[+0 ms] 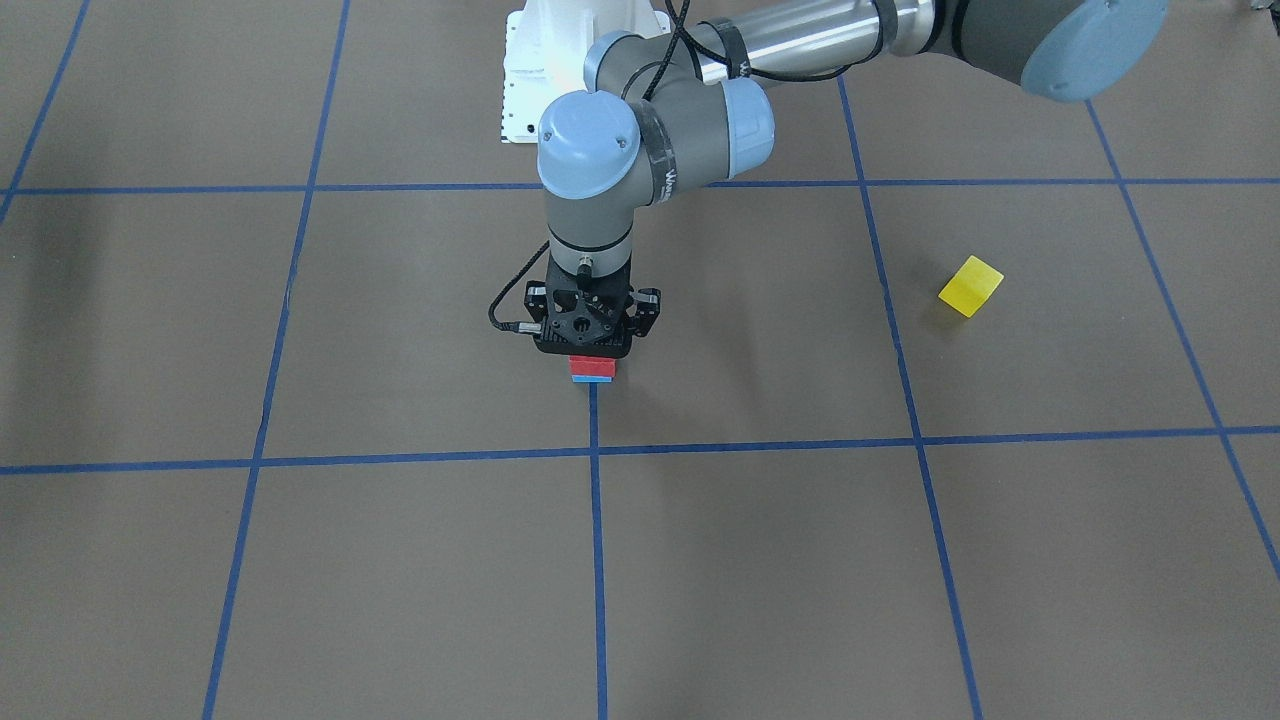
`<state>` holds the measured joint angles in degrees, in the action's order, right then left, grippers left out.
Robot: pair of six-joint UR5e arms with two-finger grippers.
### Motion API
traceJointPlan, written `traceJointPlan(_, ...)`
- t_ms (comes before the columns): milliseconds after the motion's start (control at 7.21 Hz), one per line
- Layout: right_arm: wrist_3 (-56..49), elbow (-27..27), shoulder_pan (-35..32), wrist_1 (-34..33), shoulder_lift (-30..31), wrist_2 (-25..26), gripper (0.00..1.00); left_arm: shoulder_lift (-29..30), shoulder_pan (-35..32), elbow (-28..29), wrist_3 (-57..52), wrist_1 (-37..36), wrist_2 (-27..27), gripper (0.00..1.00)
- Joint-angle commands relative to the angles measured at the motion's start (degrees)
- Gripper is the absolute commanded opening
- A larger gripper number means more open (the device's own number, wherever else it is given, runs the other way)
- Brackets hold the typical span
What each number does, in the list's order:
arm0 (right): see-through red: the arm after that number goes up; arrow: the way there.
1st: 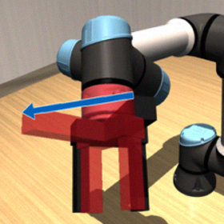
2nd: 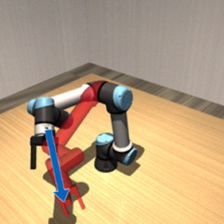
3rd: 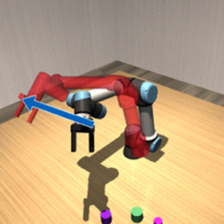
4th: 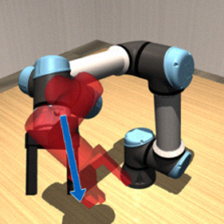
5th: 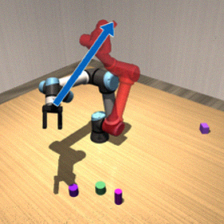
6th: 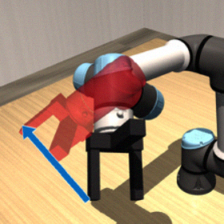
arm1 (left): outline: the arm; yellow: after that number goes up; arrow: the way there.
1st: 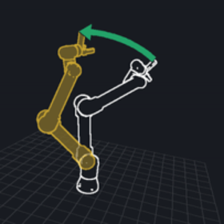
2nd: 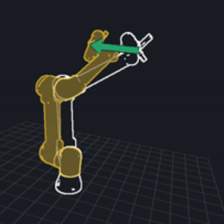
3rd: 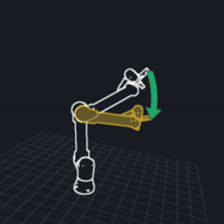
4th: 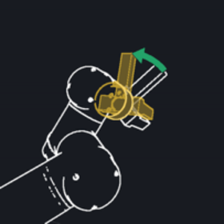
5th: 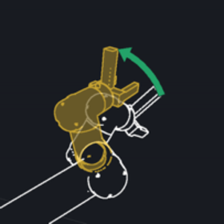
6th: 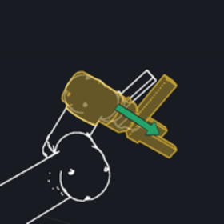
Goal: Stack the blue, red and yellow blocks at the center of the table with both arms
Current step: 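Lower the red cube onto the blue cube and open the left gripper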
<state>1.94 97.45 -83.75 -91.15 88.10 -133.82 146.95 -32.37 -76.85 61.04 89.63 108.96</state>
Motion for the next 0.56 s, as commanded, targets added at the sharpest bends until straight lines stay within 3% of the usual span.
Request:
traceJointPlan(0, -0.01, 0.02, -0.10, 0.01, -0.04, -0.04, 1.00, 0.09, 0.29, 0.12, 2.40, -0.25, 0.11, 0.00)
traceJointPlan(416, -0.01, 0.02, -0.10, -0.08, -0.04, -0.04, 1.00, -0.08, 0.65, 0.04, 3.74, -0.25, 0.11, 0.00)
